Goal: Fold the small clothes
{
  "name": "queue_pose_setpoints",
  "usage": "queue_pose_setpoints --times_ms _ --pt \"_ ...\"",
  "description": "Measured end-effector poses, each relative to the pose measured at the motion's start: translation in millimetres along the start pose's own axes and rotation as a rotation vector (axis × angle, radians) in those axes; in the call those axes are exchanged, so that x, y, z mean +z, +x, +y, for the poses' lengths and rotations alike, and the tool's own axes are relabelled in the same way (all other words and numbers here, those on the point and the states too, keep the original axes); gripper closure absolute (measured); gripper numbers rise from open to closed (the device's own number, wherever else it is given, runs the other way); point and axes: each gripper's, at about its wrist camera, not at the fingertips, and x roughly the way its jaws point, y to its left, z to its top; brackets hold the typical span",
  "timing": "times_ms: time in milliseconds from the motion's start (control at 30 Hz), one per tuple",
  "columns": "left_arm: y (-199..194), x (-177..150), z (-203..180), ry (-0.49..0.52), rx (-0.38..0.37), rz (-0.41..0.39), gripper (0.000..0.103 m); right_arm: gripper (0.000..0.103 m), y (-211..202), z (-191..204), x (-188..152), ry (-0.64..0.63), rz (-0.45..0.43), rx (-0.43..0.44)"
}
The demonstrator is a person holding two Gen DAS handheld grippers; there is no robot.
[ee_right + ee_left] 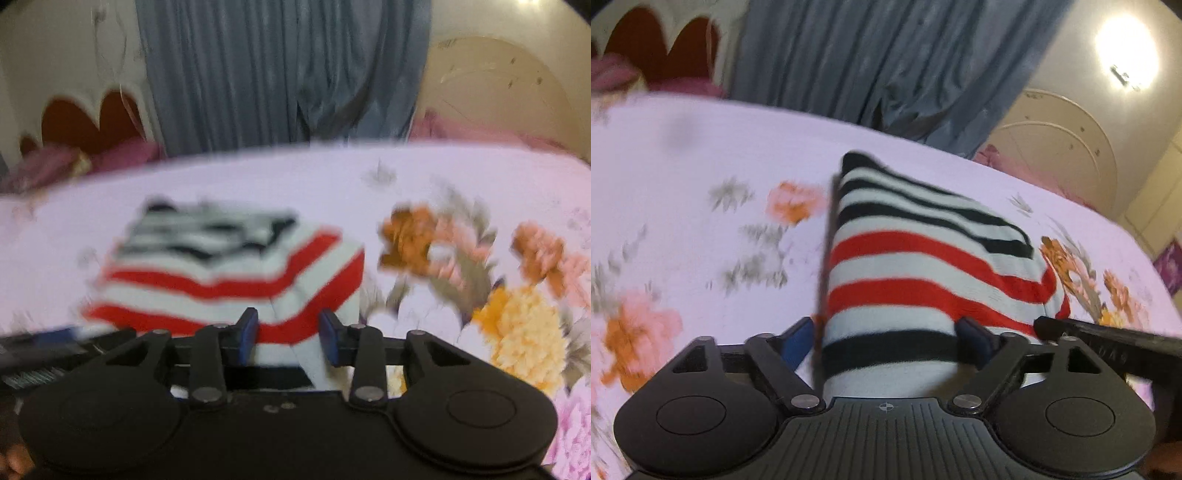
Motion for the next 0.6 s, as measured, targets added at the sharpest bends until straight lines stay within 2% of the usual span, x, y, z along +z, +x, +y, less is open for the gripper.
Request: queue_pose_setpoints --times_ms 100,233,433,533,600 --pt "-4 8 -7 0.009 0.007 -0.003 0.019 0.069 -3 -9 6 0.021 0.003 0.031" --pt "-13 27 -18 0.031 -0.013 -0.085 0.019 0.067 -18 -12 24 0.063 -0.069 0.071" --pt "31 51 -18 0.028 0.038 -0.024 0.019 0.065 15 -5 56 0.041 -0.074 0.041" --pt "53 43 -5 -0.02 0.044 0.051 0.018 0.064 39 -4 58 0.029 -0.046 0.026" --pt "53 36 -1 -0.028 0.034 0.028 0.018 0.064 50 -3 54 0.025 -0.032 0.039"
